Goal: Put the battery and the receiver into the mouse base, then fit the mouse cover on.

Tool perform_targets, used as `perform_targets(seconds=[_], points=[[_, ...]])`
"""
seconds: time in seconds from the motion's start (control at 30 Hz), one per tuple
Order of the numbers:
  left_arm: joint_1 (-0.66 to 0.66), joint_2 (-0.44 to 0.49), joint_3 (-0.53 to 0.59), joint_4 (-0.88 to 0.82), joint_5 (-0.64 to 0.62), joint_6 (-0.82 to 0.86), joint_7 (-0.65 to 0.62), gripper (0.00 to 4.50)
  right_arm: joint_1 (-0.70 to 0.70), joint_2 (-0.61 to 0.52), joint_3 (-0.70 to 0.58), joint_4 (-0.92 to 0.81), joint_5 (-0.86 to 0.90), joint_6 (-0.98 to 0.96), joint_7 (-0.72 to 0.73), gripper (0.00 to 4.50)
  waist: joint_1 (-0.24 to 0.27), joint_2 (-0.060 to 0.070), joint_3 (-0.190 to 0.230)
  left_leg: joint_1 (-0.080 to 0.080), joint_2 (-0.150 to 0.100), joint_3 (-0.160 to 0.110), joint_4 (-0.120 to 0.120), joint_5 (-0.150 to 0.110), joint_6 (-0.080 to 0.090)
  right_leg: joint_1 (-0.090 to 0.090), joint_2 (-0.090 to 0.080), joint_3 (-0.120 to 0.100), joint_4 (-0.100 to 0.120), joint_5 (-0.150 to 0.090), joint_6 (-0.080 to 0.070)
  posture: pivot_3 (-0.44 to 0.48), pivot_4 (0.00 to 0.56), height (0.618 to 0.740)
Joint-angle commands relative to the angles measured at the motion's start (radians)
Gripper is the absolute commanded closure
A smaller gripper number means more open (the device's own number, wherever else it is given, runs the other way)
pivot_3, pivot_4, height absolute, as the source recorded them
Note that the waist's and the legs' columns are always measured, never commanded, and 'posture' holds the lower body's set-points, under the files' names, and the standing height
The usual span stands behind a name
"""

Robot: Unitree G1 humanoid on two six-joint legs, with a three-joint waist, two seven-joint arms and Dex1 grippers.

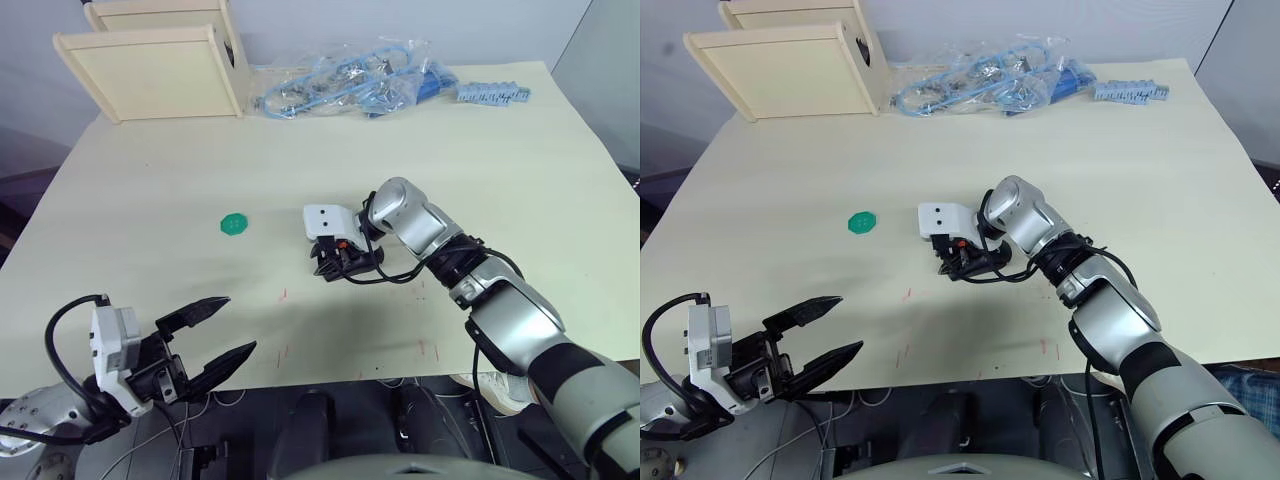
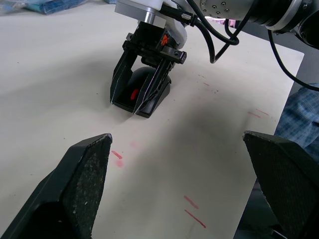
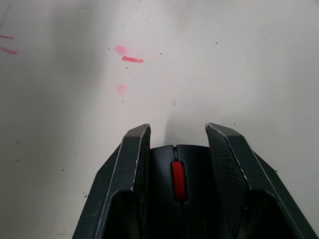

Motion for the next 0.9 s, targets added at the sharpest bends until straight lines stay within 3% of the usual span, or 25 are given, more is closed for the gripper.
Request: perform_targets(seconds=[0.03, 0.23, 0.47, 0.73, 0.9], points=[[0.008, -0.003, 0.004, -0.017, -0.004, -0.019, 0.002, 0.00, -0.011, -0.002, 0.009, 0.032, -0.022, -0.010, 0.005, 2.67, 0.000, 0.000, 0.000, 0.000, 0.000, 0.000, 0.000, 0.000, 0.000, 0.000, 0.000, 0.000, 0.000, 0.000, 0.000, 0.000, 0.150, 0.740], [0.006, -0.006, -0.005, -0.018, -0.001, -0.024, 0.010, 0.00, -0.001, 0.007, -0.049, 0.040, 0.033, -0.018, 0.010, 2.67, 0.001, 0.000, 0.000, 0.000, 0.000, 0.000, 0.000, 0.000, 0.000, 0.000, 0.000, 0.000, 0.000, 0.000, 0.000, 0.000, 0.150, 0.740], [0.012, -0.011, 0.003, -0.022, -0.009, -0.026, 0.015, 0.00, 0.120, -0.079, -0.281, -0.251, 0.297, 0.039, 0.087, 2.67, 0.002, 0.000, 0.000, -0.003, 0.000, -0.003, 0.000, 0.000, 0.000, -0.001, -0.001, -0.002, -0.001, 0.000, 0.000, 0.000, 0.150, 0.740], [-0.013, 0.003, 0.004, -0.009, -0.022, -0.018, 0.014, 0.00, 0.342, -0.154, -0.471, -0.466, 0.470, 0.113, -0.039, 2.67, 0.001, 0.000, 0.000, -0.005, 0.000, -0.006, 0.001, 0.000, 0.000, -0.001, 0.000, -0.005, -0.001, 0.000, 0.000, 0.000, 0.150, 0.740], [-0.032, 0.010, 0.004, -0.001, -0.028, -0.010, 0.011, 0.00, 0.447, -0.147, -0.494, -0.527, 0.513, 0.140, -0.127, 2.67, -0.002, 0.000, 0.000, -0.004, 0.000, -0.004, 0.001, 0.000, 0.000, -0.001, 0.000, -0.003, 0.000, 0.000, 0.000, 0.000, 0.150, 0.740]])
